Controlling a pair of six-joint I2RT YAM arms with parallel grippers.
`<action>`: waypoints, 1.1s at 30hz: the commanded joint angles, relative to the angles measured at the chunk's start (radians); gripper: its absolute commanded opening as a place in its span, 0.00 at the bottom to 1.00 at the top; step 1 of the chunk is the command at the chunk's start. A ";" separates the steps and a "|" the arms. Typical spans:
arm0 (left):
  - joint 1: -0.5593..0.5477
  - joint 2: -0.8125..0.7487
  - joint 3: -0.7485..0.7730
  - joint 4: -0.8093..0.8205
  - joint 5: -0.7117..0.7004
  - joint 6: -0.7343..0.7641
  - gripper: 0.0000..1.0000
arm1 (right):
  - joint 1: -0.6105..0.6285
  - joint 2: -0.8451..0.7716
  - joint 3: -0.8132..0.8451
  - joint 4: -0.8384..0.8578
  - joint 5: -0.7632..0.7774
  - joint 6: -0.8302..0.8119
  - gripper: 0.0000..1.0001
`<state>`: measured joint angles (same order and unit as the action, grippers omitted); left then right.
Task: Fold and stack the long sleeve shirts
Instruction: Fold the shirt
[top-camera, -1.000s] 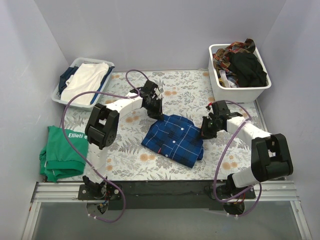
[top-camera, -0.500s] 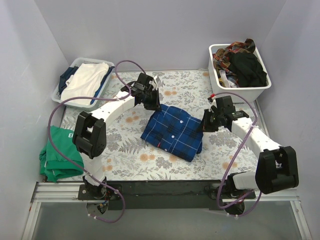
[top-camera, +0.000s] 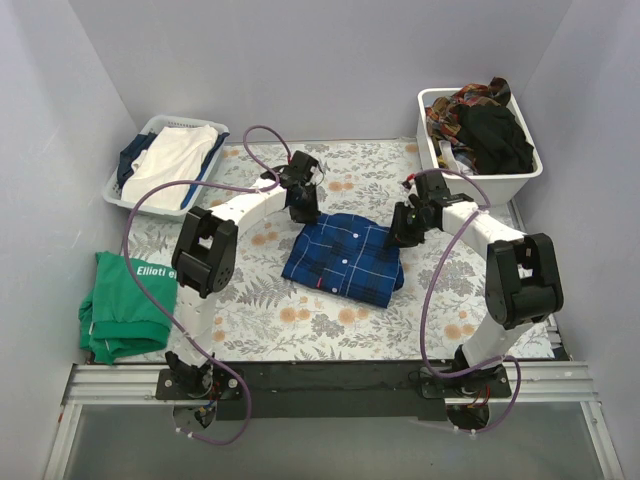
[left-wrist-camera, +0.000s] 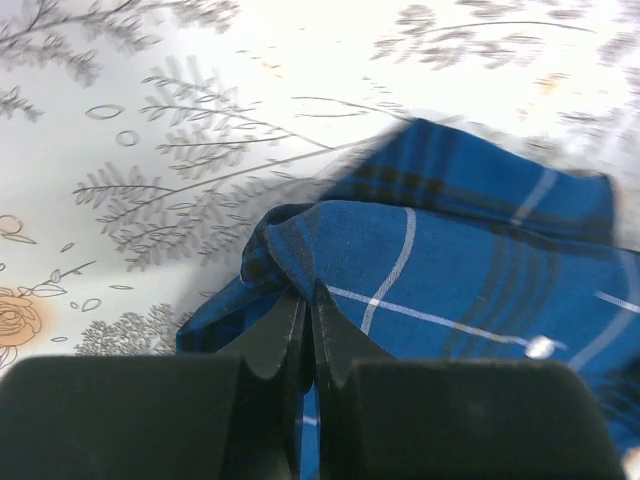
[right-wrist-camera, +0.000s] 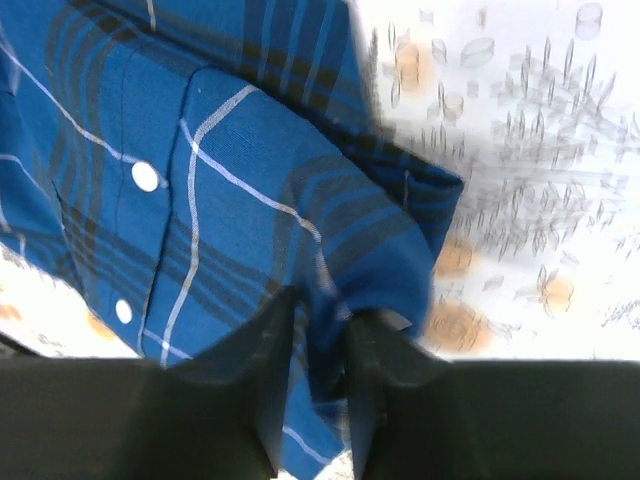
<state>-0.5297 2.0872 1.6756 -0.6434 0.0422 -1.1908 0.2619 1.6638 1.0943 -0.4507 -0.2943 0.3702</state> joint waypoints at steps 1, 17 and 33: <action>-0.004 -0.001 0.023 -0.064 -0.143 -0.059 0.00 | -0.003 0.050 0.110 0.026 -0.003 0.001 0.41; -0.003 -0.127 0.027 -0.079 -0.200 0.007 0.79 | -0.006 -0.136 0.003 -0.056 0.069 -0.020 0.85; -0.001 -0.234 -0.019 -0.125 -0.097 0.019 0.82 | -0.018 -0.127 -0.253 0.165 -0.175 -0.022 0.93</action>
<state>-0.5289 1.9167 1.6764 -0.7410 -0.0956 -1.1767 0.2478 1.5013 0.8696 -0.4191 -0.3462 0.3519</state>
